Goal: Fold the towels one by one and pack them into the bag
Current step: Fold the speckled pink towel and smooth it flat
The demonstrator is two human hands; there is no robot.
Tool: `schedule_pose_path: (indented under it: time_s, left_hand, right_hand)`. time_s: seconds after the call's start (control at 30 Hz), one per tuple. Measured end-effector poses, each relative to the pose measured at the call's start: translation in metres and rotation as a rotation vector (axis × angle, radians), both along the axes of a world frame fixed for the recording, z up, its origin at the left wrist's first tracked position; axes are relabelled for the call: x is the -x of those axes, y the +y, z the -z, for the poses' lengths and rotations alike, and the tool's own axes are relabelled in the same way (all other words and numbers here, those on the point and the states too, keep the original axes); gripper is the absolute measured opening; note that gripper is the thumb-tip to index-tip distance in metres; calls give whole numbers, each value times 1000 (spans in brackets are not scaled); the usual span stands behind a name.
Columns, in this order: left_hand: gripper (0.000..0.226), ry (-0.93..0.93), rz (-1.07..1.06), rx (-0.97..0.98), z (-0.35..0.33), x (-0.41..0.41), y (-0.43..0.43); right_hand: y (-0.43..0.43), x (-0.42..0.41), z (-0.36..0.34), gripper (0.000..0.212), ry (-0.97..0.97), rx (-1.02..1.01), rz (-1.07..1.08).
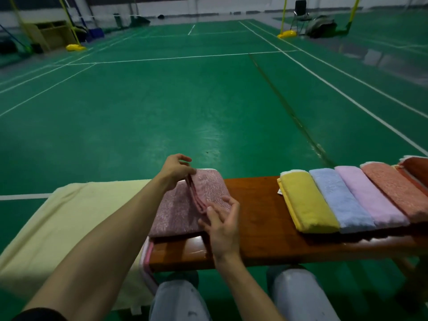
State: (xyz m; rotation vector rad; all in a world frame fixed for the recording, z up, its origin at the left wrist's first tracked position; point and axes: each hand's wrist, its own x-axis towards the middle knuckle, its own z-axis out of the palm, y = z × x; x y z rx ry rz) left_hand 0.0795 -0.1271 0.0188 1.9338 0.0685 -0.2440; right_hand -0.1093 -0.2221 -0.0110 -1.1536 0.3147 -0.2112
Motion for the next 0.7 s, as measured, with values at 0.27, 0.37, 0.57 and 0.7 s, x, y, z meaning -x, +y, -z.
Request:
schedule_pose_path:
  time_s: [0.27, 0.37, 0.57, 0.7]
  left_hand:
    - [31, -149, 74, -374, 6, -10, 72]
    - [28, -178, 119, -425, 16, -12, 88]
    - [21, -219, 168, -474, 30, -14, 109]
    - [25, -272, 215, -603, 35, -14, 116]
  right_hand:
    - [80, -15, 7, 33, 71, 72, -191]
    - [95, -18, 13, 31, 99, 55, -249]
    - [114, -19, 27, 31, 140, 82, -274]
    - [111, -17, 29, 32, 146, 147, -305]
